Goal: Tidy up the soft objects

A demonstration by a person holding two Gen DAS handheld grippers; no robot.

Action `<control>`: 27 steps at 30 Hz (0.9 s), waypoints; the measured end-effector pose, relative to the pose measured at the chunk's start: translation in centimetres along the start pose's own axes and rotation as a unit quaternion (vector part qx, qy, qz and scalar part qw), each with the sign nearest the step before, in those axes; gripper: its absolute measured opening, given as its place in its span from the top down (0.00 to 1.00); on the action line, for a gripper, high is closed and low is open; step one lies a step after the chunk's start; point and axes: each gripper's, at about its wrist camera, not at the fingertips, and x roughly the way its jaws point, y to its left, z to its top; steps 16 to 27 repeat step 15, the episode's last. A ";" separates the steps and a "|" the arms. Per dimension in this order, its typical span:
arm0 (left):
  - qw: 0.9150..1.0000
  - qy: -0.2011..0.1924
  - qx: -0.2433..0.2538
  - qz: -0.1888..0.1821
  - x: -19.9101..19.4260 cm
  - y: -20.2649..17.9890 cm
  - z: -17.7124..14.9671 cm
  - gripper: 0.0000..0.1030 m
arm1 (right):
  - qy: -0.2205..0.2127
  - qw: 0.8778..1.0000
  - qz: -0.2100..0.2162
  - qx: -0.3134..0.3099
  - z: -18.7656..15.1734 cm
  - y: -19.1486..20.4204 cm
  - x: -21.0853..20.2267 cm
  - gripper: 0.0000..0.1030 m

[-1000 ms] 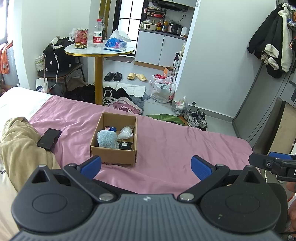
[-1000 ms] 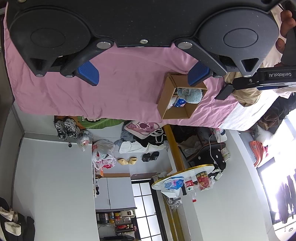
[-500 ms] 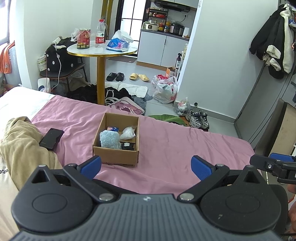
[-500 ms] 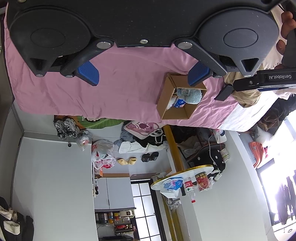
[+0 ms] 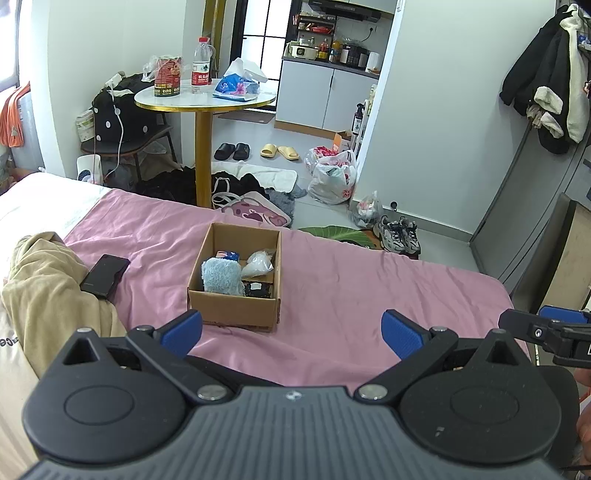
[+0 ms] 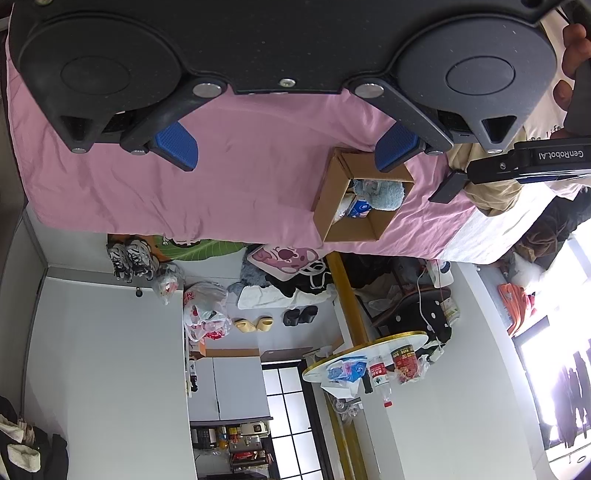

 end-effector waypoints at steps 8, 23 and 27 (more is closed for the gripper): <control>1.000 0.003 0.005 0.002 0.6 0.3 -0.5 0.01 | 0.008 1.000 0.003 0.001 -0.6 -0.1 0.9 0.00; 1.000 0.006 0.009 -0.005 1.6 0.2 -0.3 0.01 | 0.016 1.000 0.003 0.012 -0.6 -0.7 2.1 0.00; 1.000 0.006 0.009 -0.005 1.6 0.2 -0.3 0.01 | 0.016 1.000 0.003 0.012 -0.6 -0.7 2.1 0.00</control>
